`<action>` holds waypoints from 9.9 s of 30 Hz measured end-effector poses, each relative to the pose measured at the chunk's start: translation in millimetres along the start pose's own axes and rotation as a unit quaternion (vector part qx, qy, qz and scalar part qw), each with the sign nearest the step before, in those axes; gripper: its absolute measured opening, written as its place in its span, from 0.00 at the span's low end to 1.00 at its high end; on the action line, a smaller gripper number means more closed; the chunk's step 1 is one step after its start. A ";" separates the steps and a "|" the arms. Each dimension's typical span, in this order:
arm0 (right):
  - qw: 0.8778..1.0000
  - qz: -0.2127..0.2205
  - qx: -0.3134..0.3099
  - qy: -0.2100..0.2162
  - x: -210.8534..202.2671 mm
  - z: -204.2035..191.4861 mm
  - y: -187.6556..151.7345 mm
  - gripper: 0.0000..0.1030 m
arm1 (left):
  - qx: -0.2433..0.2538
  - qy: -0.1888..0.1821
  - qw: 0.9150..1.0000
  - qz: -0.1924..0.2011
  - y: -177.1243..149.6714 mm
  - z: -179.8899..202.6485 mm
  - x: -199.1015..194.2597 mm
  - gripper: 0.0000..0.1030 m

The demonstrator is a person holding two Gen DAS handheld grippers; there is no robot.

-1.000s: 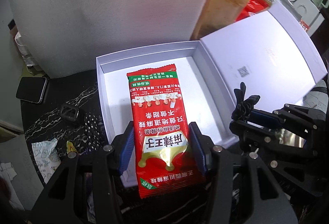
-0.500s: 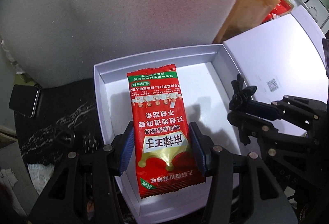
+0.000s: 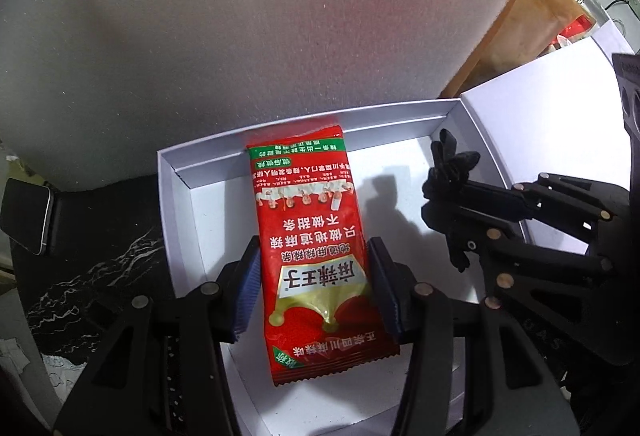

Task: Organize objects

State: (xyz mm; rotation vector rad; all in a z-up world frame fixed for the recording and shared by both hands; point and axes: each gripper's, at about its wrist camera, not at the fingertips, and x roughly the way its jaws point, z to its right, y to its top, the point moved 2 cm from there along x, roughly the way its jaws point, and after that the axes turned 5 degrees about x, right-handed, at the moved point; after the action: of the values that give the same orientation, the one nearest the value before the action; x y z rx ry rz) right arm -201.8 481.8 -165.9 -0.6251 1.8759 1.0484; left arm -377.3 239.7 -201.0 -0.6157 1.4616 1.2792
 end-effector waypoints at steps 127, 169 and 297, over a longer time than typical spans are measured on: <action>0.988 -0.033 -0.130 0.079 -38.9 -230.7 -70.7 0.45 | -0.222 0.121 0.967 0.023 -220.8 -159.2 -195.8 0.63; 0.976 0.002 -0.214 0.029 57.0 -243.3 6.9 0.46 | -0.249 0.054 0.967 -0.017 -185.8 -208.3 -80.0 0.65; 0.998 0.025 -0.044 0.030 -154.1 -52.0 -95.6 0.46 | -0.097 0.015 0.995 -0.005 -90.2 45.4 -147.2 0.47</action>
State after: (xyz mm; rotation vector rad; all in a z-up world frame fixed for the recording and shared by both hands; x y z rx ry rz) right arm -77.8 389.4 -57.9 -0.6695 1.9155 1.1612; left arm -235.1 218.6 -95.2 -0.7708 1.3665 1.4201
